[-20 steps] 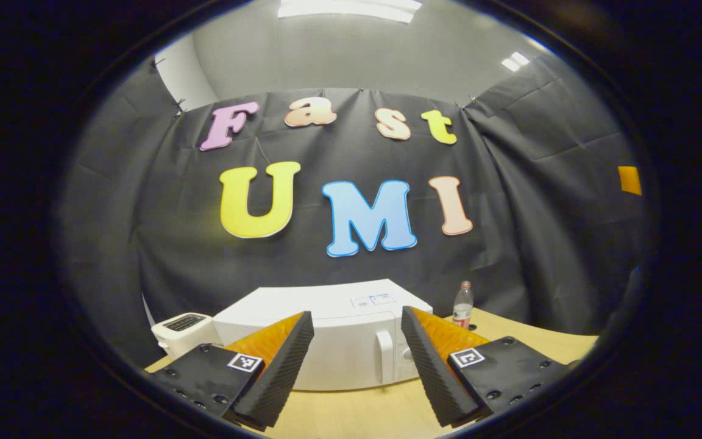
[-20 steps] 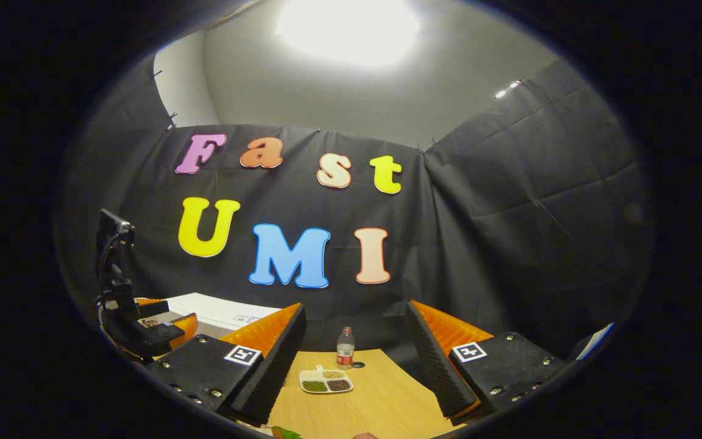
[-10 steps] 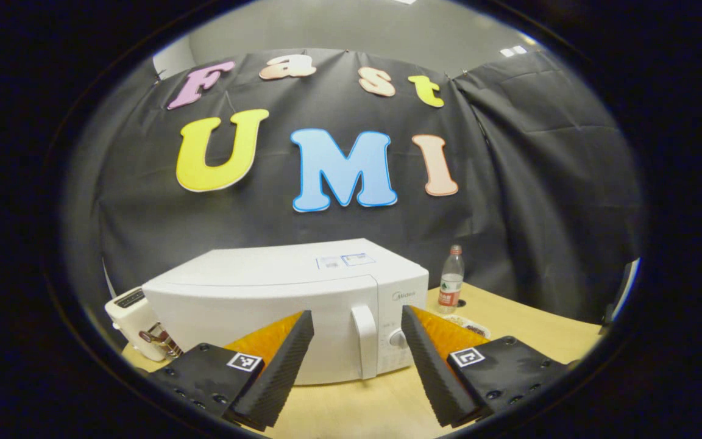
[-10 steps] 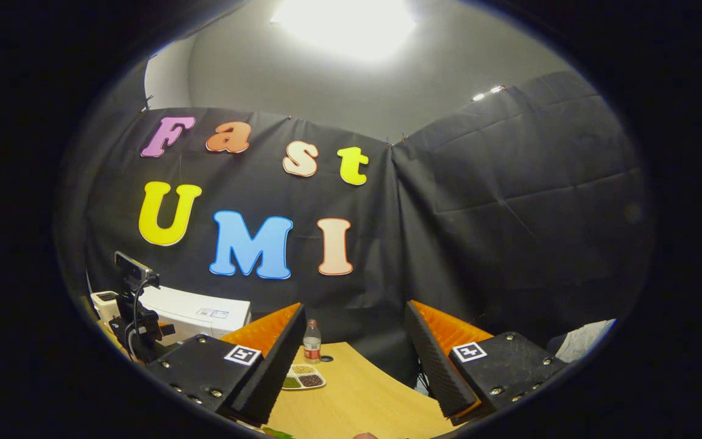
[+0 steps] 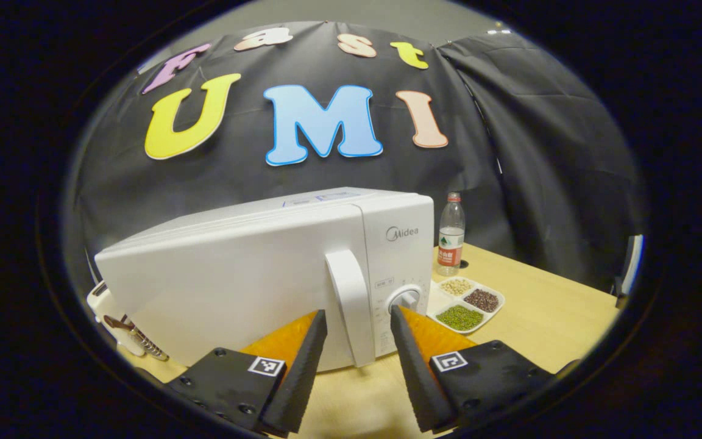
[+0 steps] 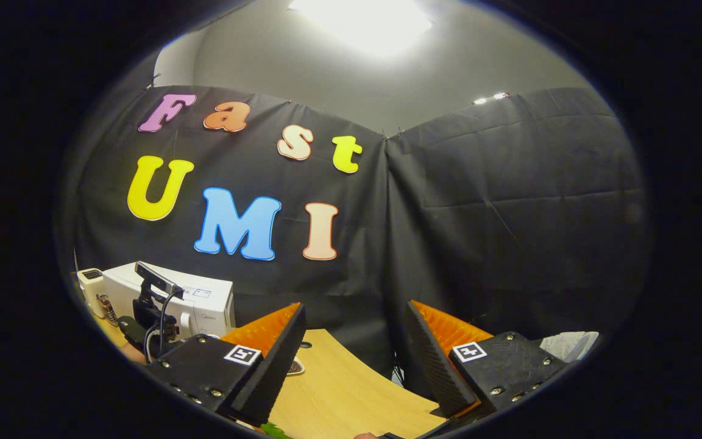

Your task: Open the microwave oven with the left hand, put the food in, and close the microwave oven.

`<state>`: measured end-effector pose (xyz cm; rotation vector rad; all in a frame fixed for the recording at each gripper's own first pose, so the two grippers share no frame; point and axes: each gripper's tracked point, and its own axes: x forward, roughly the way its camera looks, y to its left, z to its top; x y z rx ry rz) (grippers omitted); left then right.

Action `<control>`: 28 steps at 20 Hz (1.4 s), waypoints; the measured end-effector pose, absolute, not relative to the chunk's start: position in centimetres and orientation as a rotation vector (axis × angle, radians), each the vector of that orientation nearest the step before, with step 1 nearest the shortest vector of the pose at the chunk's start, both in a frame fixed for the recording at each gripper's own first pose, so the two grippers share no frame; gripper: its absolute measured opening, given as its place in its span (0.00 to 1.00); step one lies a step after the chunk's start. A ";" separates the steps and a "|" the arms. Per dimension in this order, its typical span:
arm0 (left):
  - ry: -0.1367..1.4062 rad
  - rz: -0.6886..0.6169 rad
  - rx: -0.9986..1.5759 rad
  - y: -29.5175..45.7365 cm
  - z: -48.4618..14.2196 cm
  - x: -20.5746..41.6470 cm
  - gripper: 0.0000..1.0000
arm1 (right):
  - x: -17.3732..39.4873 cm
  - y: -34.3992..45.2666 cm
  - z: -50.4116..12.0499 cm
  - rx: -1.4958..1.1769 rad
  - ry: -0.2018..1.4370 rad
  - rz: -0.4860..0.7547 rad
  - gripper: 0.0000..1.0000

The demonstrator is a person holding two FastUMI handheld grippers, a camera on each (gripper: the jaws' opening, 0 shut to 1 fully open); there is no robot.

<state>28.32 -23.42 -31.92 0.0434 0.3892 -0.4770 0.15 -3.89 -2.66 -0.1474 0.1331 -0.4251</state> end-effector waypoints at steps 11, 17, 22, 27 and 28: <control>0.384 -0.443 0.038 -23.8 -31.3 29.5 0.32 | -0.1 -4.4 -3.1 -0.128 0.157 -0.414 0.99; 0.454 -0.380 -0.034 -23.3 -31.1 29.1 0.19 | 0.3 -4.8 -2.2 -0.112 0.119 -0.347 0.98; 0.489 -0.333 -0.056 -23.2 -31.0 28.9 0.09 | 0.7 -6.1 -2.1 -0.119 0.119 -0.291 0.99; 0.454 -0.308 -0.041 -21.3 -29.9 24.3 0.09 | 1.3 -6.9 -1.9 -0.100 0.096 -0.226 0.98; 0.464 -0.305 -0.049 -21.2 -30.1 23.8 0.09 | 1.5 -7.0 -2.1 -0.098 0.096 -0.212 0.98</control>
